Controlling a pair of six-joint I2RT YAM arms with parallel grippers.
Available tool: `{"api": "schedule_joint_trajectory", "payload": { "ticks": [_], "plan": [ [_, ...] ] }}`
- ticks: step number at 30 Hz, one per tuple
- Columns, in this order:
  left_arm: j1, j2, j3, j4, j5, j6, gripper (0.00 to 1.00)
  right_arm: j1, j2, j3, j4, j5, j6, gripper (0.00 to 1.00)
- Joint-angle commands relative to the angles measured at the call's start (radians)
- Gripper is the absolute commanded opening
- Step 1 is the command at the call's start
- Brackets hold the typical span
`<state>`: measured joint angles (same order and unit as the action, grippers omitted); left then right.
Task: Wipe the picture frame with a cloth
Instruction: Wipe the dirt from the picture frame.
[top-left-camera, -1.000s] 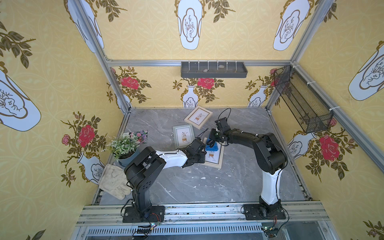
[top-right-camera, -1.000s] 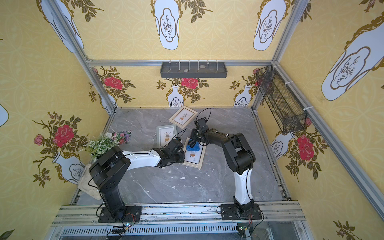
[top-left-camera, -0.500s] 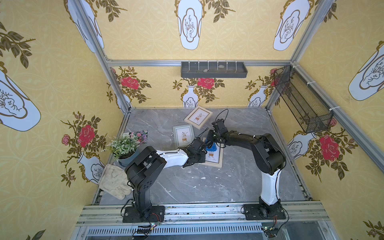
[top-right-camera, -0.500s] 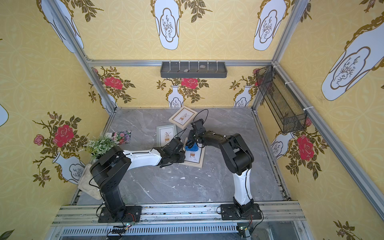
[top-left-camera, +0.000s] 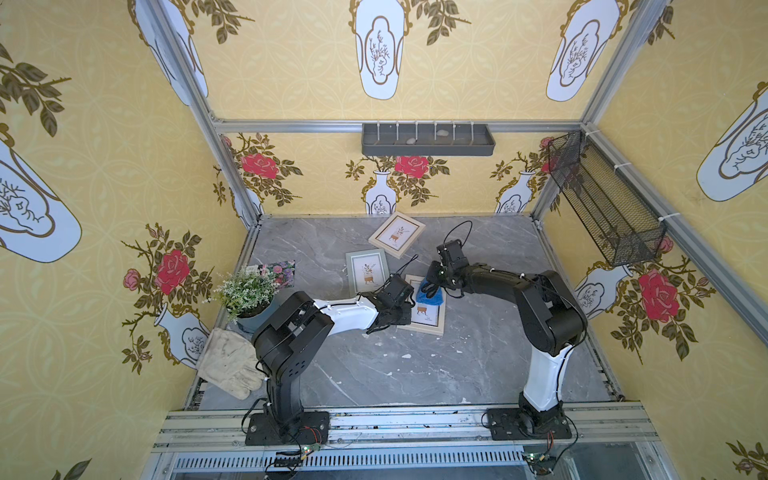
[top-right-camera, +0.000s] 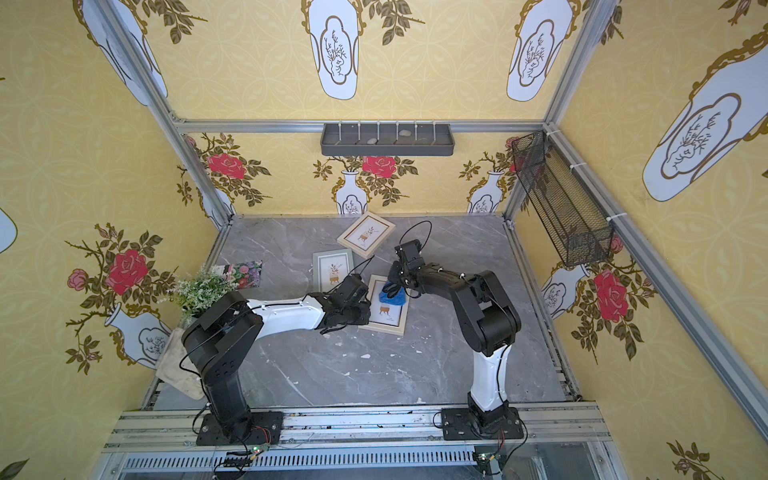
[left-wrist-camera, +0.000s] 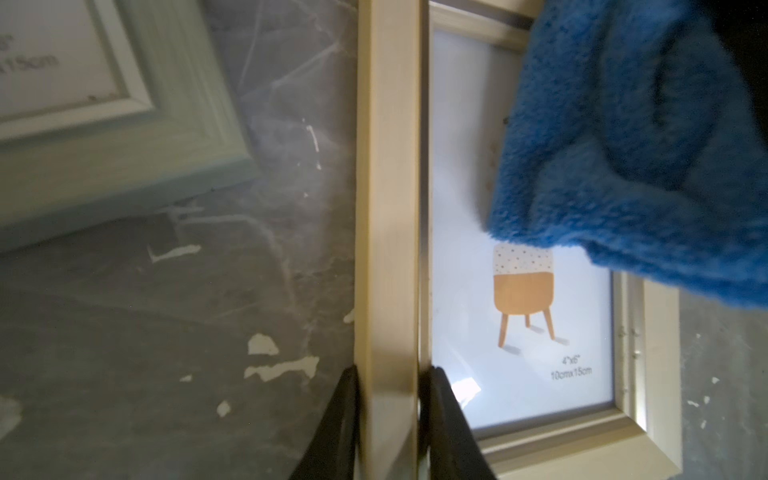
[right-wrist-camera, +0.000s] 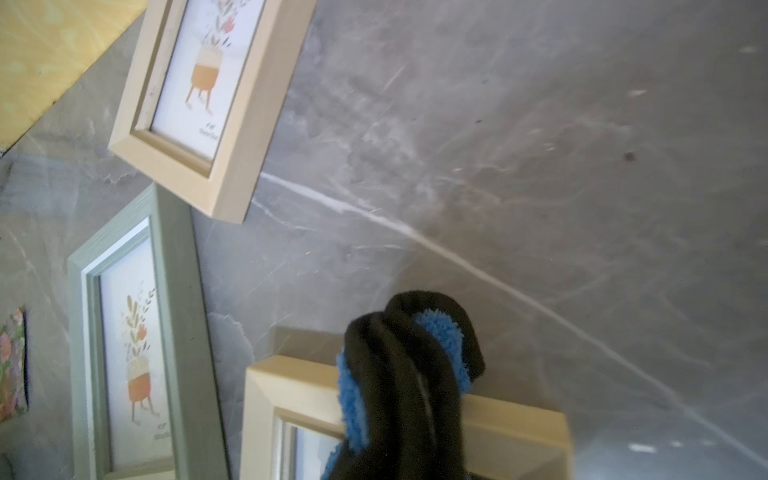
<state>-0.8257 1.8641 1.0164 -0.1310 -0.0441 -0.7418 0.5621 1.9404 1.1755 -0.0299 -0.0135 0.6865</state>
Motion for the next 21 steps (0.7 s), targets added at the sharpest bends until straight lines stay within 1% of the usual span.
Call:
{"api": "schedule_joint_trajectory", "payload": {
  "ticks": [1, 5, 10, 13, 15, 17, 21],
  "plan": [
    [0.003, 0.032, -0.01, -0.244, -0.046, -0.017, 0.11, 0.036, 0.017, 0.009, -0.105, -0.025, 0.025, 0.0],
    [0.017, 0.024, -0.009, -0.254, -0.055, -0.017, 0.11, 0.048, -0.068, -0.094, -0.131, -0.037, 0.061, 0.0],
    [0.028, 0.034, 0.004, -0.251, -0.054, -0.021, 0.1, 0.115, -0.216, -0.227, -0.198, -0.02, 0.099, 0.0],
    [0.028, 0.041, 0.015, -0.255, -0.055, -0.026, 0.1, 0.116, -0.273, -0.281, -0.191, -0.034, 0.133, 0.0],
    [0.028, 0.043, 0.017, -0.256, -0.053, -0.027, 0.09, 0.084, -0.278, -0.282, -0.18, -0.014, 0.124, 0.0],
    [0.028, 0.044, 0.02, -0.257, -0.05, -0.023, 0.09, 0.027, -0.249, -0.257, -0.147, -0.017, 0.094, 0.0],
    [0.028, 0.045, 0.034, -0.272, -0.051, -0.018, 0.09, -0.017, -0.129, -0.127, -0.126, -0.008, 0.014, 0.0]
  ]
}}
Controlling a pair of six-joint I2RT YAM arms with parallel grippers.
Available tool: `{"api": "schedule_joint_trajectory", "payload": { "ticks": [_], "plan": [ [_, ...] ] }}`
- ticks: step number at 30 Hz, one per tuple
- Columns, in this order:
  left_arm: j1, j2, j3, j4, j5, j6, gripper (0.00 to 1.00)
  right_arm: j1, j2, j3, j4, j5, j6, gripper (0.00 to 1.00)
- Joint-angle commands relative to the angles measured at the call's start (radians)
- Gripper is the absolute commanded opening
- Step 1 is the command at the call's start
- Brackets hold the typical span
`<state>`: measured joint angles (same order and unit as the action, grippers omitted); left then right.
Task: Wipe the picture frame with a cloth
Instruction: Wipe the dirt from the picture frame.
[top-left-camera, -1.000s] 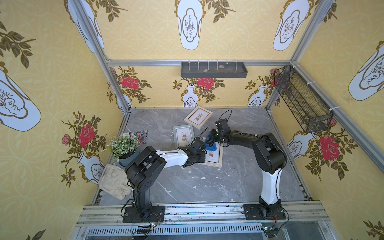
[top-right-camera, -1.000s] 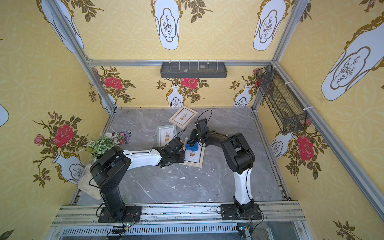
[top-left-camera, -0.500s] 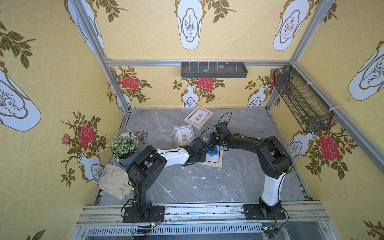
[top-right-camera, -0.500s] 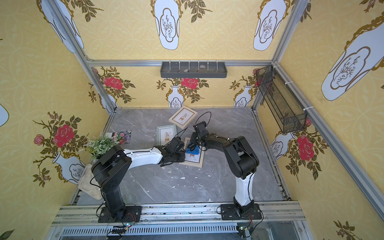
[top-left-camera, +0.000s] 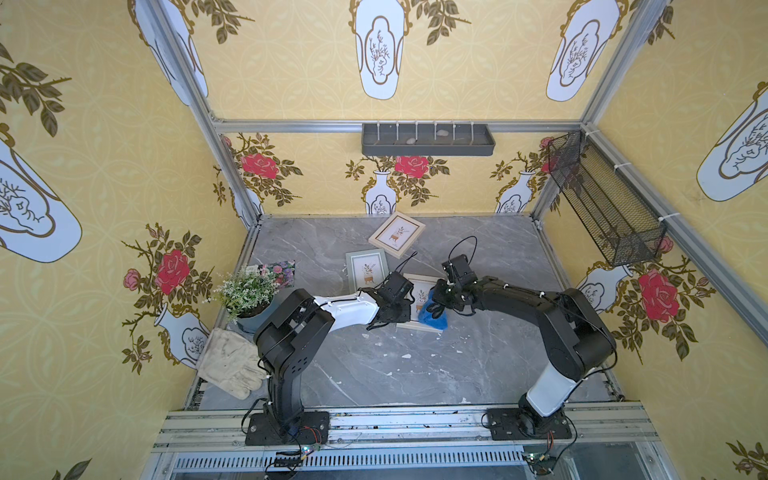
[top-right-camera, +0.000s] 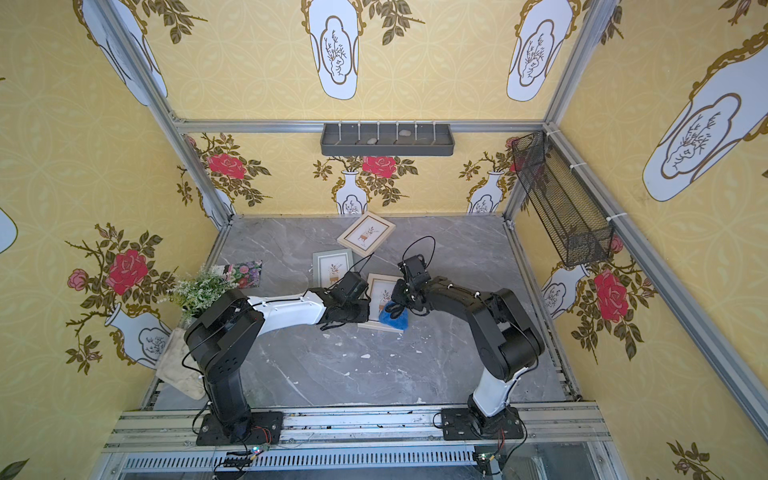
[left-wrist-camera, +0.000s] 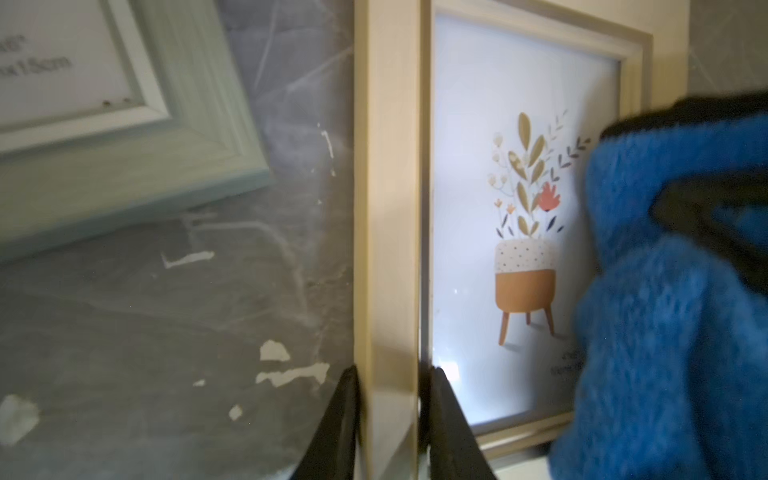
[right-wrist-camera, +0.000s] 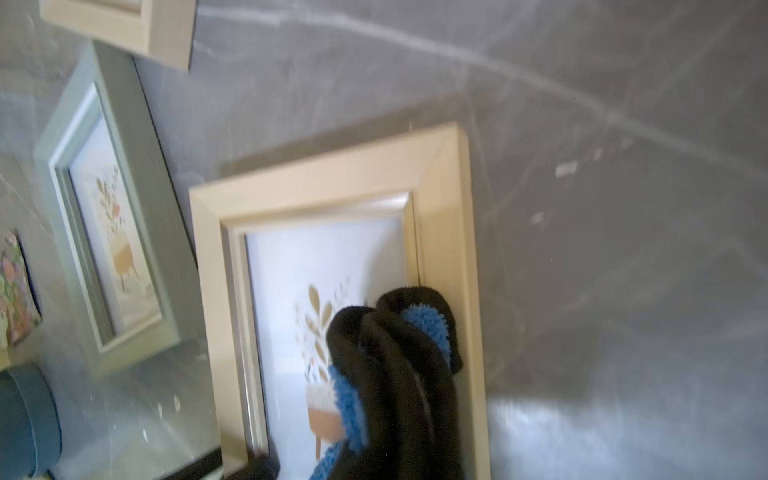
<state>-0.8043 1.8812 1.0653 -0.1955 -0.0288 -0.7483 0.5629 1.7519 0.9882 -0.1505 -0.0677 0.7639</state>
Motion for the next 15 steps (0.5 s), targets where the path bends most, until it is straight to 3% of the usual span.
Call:
{"api": "schedule_joint_trajectory", "payload": {
  "ticks": [1, 4, 12, 15],
  "plan": [
    [0.007, 0.027, -0.013, -0.21, -0.068, -0.01, 0.09, -0.02, 0.082, 0.087, -0.009, 0.046, -0.076, 0.0],
    [0.007, 0.025, -0.009, -0.22, -0.074, -0.011, 0.09, -0.012, 0.094, 0.093, -0.025, 0.043, -0.085, 0.0],
    [0.007, 0.034, -0.005, -0.215, -0.072, -0.016, 0.08, 0.138, -0.104, -0.148, -0.084, 0.055, 0.031, 0.0],
    [0.007, 0.035, -0.005, -0.213, -0.073, -0.013, 0.08, 0.117, -0.124, -0.179, -0.066, 0.06, 0.042, 0.0]
  ]
}}
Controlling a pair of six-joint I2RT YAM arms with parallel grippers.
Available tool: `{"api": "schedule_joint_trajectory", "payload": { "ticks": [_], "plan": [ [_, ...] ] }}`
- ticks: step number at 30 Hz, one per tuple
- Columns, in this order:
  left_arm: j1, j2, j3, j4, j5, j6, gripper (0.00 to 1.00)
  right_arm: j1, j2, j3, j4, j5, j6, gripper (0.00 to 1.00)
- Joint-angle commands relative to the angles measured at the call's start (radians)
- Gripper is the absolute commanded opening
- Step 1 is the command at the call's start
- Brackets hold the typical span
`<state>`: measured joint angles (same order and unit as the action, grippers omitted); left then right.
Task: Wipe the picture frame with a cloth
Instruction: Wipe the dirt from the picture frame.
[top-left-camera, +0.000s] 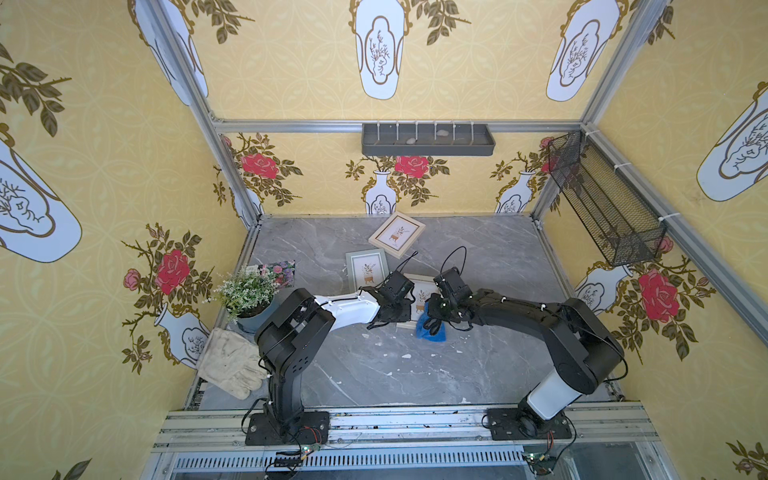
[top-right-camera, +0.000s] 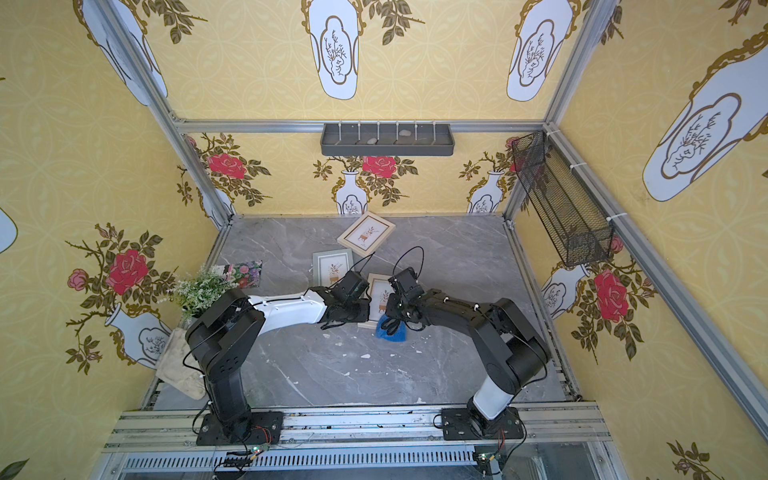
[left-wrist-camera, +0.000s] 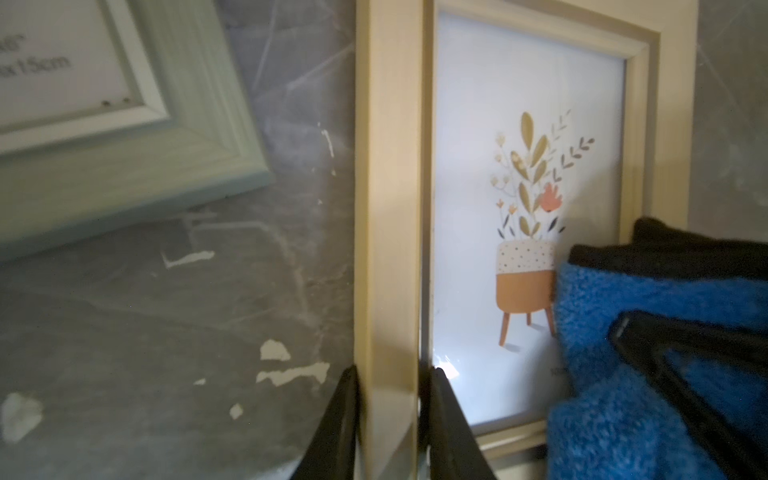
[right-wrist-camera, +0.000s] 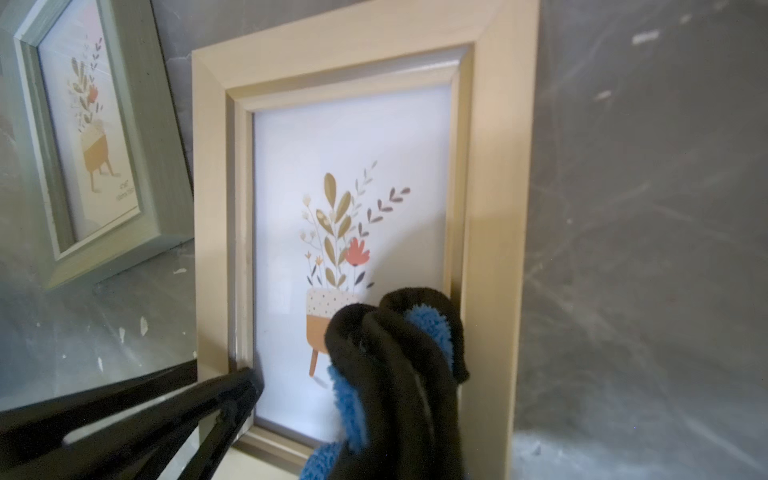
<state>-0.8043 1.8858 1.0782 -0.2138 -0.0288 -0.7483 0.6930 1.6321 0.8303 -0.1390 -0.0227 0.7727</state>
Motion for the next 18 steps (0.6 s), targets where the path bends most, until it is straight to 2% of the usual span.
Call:
{"api": "schedule_joint_trajectory", "payload": {
  "ticks": [1, 5, 9, 12, 18],
  "plan": [
    [0.007, 0.032, -0.019, -0.194, -0.072, -0.013, 0.08, -0.041, 0.008, -0.005, -0.068, 0.013, 0.019, 0.0],
    [0.007, 0.032, -0.019, -0.194, -0.068, -0.014, 0.08, -0.153, 0.101, 0.127, -0.037, 0.005, -0.069, 0.0],
    [0.007, 0.032, -0.018, -0.198, -0.067, -0.017, 0.08, -0.171, 0.187, 0.247, -0.053, 0.023, -0.131, 0.0],
    [0.007, 0.03, -0.017, -0.2, -0.069, -0.019, 0.08, -0.145, 0.167, 0.211, -0.058, 0.007, -0.118, 0.0],
    [0.007, 0.035, -0.011, -0.2, -0.067, -0.02, 0.08, -0.017, 0.013, 0.005, -0.093, 0.013, -0.003, 0.0]
  ]
}}
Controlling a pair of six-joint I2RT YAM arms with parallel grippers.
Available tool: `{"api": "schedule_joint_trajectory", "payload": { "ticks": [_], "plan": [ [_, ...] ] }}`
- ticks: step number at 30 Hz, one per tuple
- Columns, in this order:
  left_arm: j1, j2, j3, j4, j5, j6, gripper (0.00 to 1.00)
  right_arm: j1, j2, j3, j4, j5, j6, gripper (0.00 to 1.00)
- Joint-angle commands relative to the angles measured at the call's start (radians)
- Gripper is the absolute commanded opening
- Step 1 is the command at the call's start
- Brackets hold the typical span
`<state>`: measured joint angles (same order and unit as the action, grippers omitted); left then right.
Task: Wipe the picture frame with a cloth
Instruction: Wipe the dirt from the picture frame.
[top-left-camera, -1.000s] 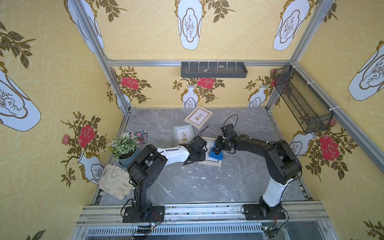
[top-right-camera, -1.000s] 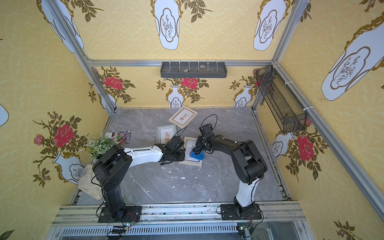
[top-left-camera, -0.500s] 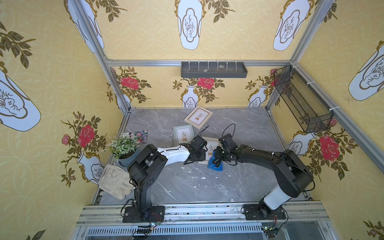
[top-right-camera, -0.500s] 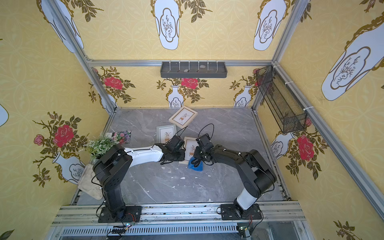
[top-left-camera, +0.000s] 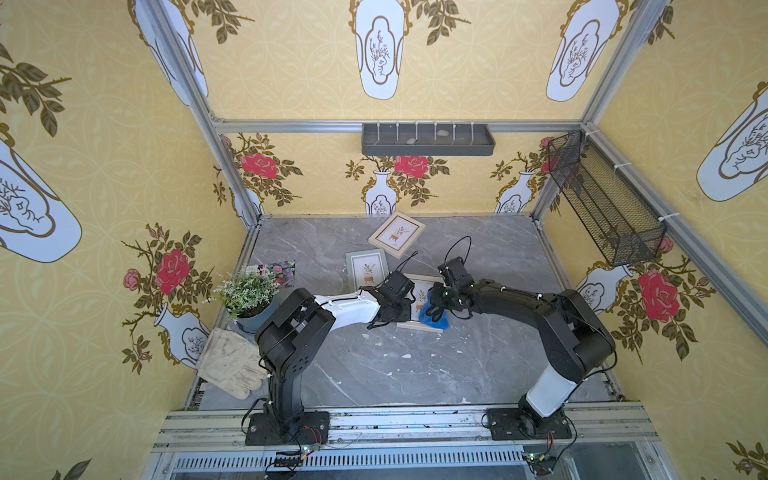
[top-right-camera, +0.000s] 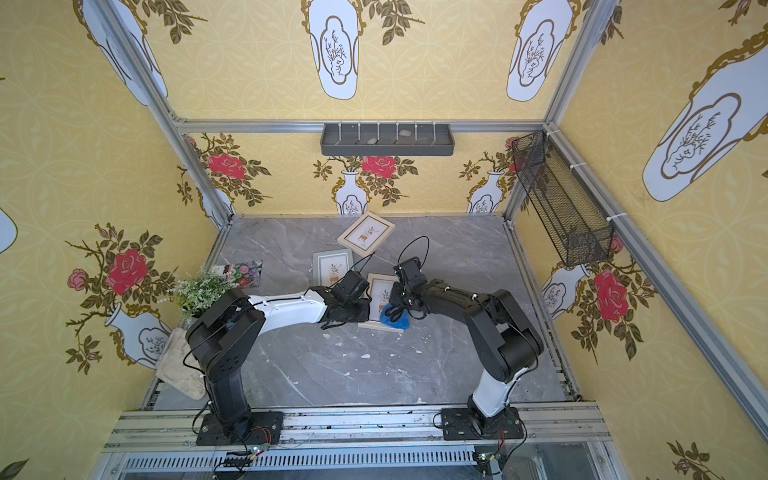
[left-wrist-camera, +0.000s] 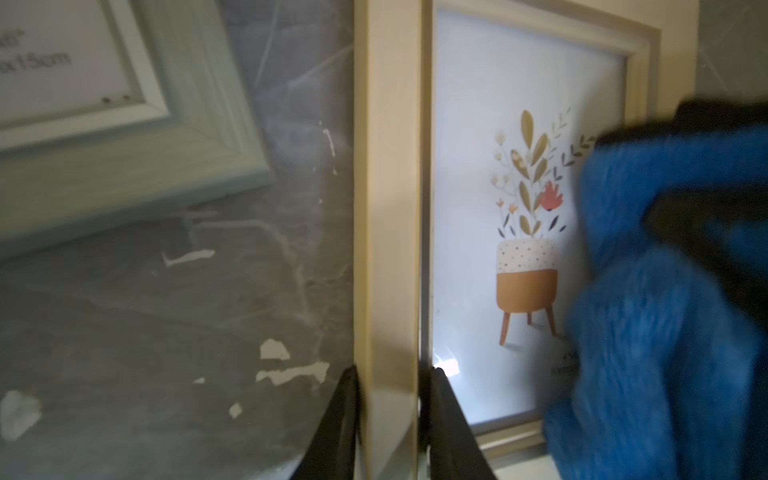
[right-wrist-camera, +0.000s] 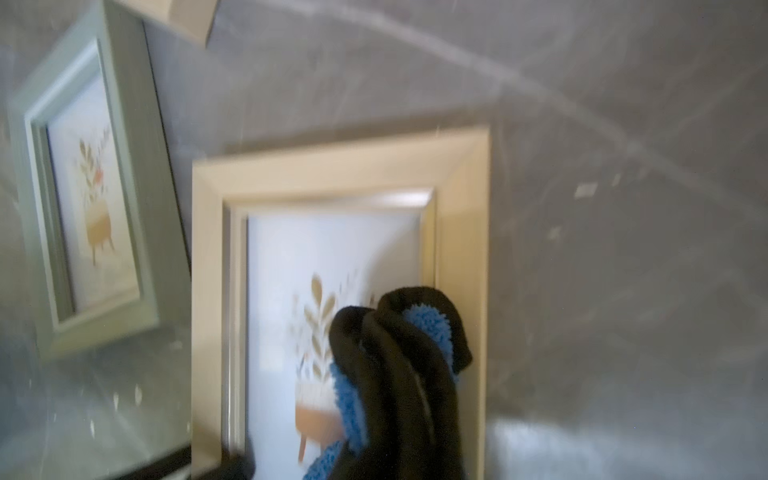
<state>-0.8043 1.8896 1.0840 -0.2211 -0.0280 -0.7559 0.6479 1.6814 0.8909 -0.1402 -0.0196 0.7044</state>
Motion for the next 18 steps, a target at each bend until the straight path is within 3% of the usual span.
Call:
{"api": "schedule_joint_trajectory", "payload": {
  "ticks": [1, 6, 11, 14, 18],
  "plan": [
    [0.007, 0.032, -0.016, -0.193, -0.069, -0.011, 0.08, 0.033, -0.052, -0.075, -0.093, 0.006, 0.084, 0.0],
    [0.007, 0.034, -0.013, -0.196, -0.068, -0.011, 0.08, -0.05, -0.029, -0.038, -0.07, 0.02, 0.039, 0.0],
    [0.007, 0.031, -0.015, -0.196, -0.065, -0.016, 0.07, -0.15, 0.099, 0.124, -0.053, 0.012, -0.059, 0.0],
    [0.007, 0.033, -0.012, -0.195, -0.061, -0.02, 0.07, -0.148, 0.13, 0.154, -0.059, 0.0, -0.074, 0.0],
    [0.007, 0.04, -0.001, -0.193, -0.057, -0.02, 0.07, -0.096, 0.07, 0.058, -0.064, -0.015, -0.023, 0.0]
  ]
}}
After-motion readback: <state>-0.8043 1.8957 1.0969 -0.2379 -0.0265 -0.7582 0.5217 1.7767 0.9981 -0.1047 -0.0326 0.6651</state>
